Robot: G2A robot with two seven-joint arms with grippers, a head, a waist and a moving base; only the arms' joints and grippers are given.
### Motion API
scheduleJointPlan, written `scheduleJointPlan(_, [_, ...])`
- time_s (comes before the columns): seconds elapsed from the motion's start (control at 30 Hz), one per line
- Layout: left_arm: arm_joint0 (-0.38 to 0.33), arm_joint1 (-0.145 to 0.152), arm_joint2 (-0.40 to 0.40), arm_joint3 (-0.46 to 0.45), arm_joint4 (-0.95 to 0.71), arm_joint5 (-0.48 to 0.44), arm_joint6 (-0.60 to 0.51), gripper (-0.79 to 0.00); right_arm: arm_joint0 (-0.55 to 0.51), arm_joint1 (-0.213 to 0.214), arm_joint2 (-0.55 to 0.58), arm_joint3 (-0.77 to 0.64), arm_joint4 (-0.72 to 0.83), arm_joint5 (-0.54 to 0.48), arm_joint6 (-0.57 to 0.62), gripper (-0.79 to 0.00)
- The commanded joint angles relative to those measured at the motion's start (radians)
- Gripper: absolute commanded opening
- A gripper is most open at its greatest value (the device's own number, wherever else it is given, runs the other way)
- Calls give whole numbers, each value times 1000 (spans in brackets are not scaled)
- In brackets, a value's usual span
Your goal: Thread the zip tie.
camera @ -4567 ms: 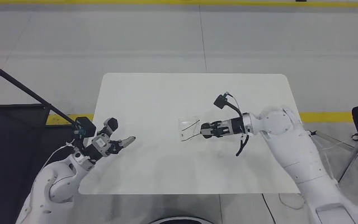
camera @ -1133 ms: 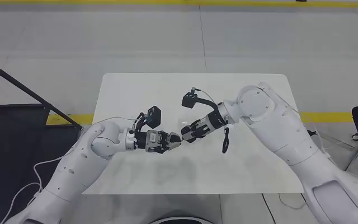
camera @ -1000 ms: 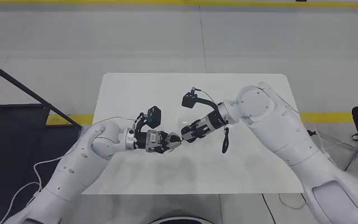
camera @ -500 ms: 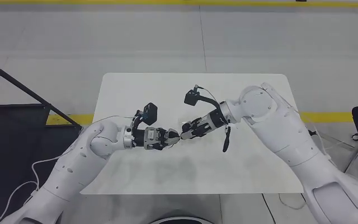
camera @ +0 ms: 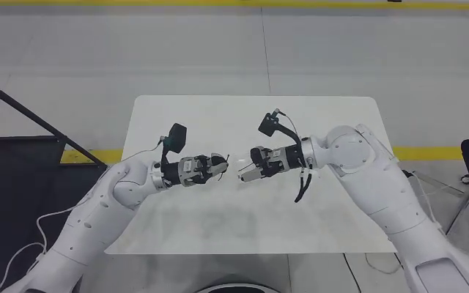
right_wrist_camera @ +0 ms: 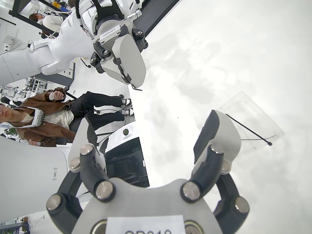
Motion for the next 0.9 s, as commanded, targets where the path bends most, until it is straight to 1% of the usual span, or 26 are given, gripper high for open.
scheduleJointPlan(0.0, [0,0,0,0,0,0,0,-785,0,0,0,0,0,0,0,0])
scheduleJointPlan(0.1, [0,0,0,0,0,0,0,-785,0,0,0,0,0,0,0,0])
scheduleJointPlan(0.17, [8,-2,-4,-10,-3,34,11,-785,-3,0,0,-3,-2,1,-6,0])
scheduleJointPlan(0.23, [18,-6,-15,-14,-16,72,51,-785,-20,0,-4,-23,-30,-10,-39,0])
scheduleJointPlan(0.37, [33,-18,-24,3,-68,94,139,-785,-53,0,4,-40,-94,-65,-137,0])
scheduleJointPlan(0.47, [33,-29,-17,27,-122,89,179,-785,-89,2,13,-49,-144,-115,-219,-83])
scheduleJointPlan(0.57, [20,-42,-1,55,-161,87,189,-785,-121,1,14,-69,-211,-127,-303,-108])
scheduleJointPlan(0.7, [2,-58,21,79,-160,84,192,-785,-143,-8,6,-87,-282,-102,-408,-212])
scheduleJointPlan(0.77, [-3,-65,27,86,-153,84,199,-785,-146,-14,0,-90,-309,-85,-451,-249])
scheduleJointPlan(0.87, [-7,-74,34,94,-139,84,206,-785,-142,-22,-13,-84,-325,-80,-483,-280])
